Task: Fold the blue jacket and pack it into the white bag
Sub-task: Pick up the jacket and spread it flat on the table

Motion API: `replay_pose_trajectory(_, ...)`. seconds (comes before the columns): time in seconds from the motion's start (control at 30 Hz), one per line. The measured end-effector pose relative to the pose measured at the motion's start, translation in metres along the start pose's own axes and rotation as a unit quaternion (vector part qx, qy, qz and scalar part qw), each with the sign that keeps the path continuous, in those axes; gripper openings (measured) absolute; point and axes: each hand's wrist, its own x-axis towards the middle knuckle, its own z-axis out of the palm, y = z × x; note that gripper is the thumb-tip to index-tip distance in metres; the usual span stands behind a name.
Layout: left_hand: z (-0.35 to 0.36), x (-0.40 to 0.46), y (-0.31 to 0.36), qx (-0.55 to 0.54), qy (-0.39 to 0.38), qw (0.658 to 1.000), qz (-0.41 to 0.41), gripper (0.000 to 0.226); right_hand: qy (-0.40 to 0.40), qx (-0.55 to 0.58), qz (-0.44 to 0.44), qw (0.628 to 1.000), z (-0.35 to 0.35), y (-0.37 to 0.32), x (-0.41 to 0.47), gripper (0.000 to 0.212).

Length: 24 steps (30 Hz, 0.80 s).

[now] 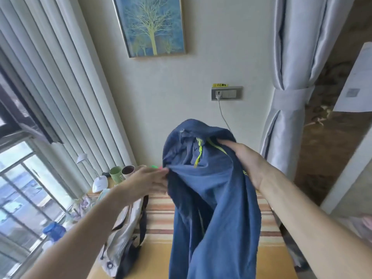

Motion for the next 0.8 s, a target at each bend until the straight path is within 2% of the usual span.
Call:
replay_pose_trajectory(0.07,-0.005,0.009,0.017,-0.103,0.112,0.988,0.035,0.046,-0.003,0.001,0.007,1.000,-0.010,0.001,0.011,0.037)
replay_pose_trajectory(0.13,0.002,0.019,0.018,-0.091,0.197,0.976,0.023,0.073,-0.002,0.024,0.017,1.000,-0.017,0.002,0.018,0.054)
replay_pose_trajectory(0.17,0.010,0.024,0.013,-0.068,0.197,0.978,0.003,0.083,-0.005,0.039,0.020,0.999,-0.015,-0.002,0.018,0.057)
replay_pose_trajectory(0.2,0.020,0.029,0.004,-0.057,0.161,0.985,-0.019,0.091,-0.005,0.044,0.014,0.999,-0.014,-0.007,0.021,0.055)
replay_pose_trajectory(0.23,0.033,0.031,-0.004,-0.060,0.098,0.993,-0.042,0.096,-0.037,0.031,0.002,0.999,-0.015,-0.012,0.020,0.057)
replay_pose_trajectory(0.33,0.060,0.039,-0.028,-0.077,-0.090,0.990,-0.079,0.097,-0.069,0.000,-0.014,0.998,-0.025,-0.015,0.015,0.089)
replay_pose_trajectory(0.37,0.064,0.041,-0.033,-0.076,-0.140,0.985,-0.072,0.094,-0.021,-0.013,-0.028,0.999,-0.027,-0.016,0.017,0.087)
replay_pose_trajectory(0.4,0.063,0.044,-0.036,-0.074,-0.181,0.978,-0.070,0.088,0.008,0.031,-0.011,0.999,-0.025,-0.018,0.022,0.077)
replay_pose_trajectory(0.47,0.062,0.041,-0.031,-0.090,-0.262,0.958,-0.070,0.080,-0.011,0.072,-0.006,0.997,-0.028,-0.018,0.023,0.056)
replay_pose_trajectory(0.57,0.074,0.040,-0.026,-0.058,-0.269,0.958,-0.078,0.083,-0.005,0.089,-0.021,0.996,-0.026,-0.018,0.022,0.042)
replay_pose_trajectory(0.63,0.087,0.033,-0.019,-0.050,-0.274,0.960,-0.023,0.078,0.007,0.064,-0.024,0.998,-0.014,-0.017,0.029,0.031)
replay_pose_trajectory(0.67,0.089,0.031,-0.028,-0.042,-0.289,0.956,0.035,0.067,0.011,0.054,-0.023,0.998,-0.008,-0.016,0.032,0.033)
replay_pose_trajectory(0.7,0.092,0.032,-0.028,-0.049,-0.280,0.957,0.050,0.040,0.016,0.047,-0.025,0.998,-0.005,-0.015,0.036,0.036)
replay_pose_trajectory(0.73,0.088,0.037,-0.026,-0.051,-0.266,0.961,0.051,0.027,0.027,0.042,-0.026,0.998,-0.001,-0.017,0.036,0.038)
replay_pose_trajectory(0.77,0.092,0.041,-0.020,-0.084,-0.249,0.964,0.040,0.028,0.039,0.033,-0.030,0.998,-0.001,-0.019,0.036,0.040)
replay_pose_trajectory(0.8,0.088,0.047,-0.019,-0.171,-0.258,0.951,0.001,0.022,0.058,0.027,-0.033,0.997,-0.005,-0.022,0.035,0.041)
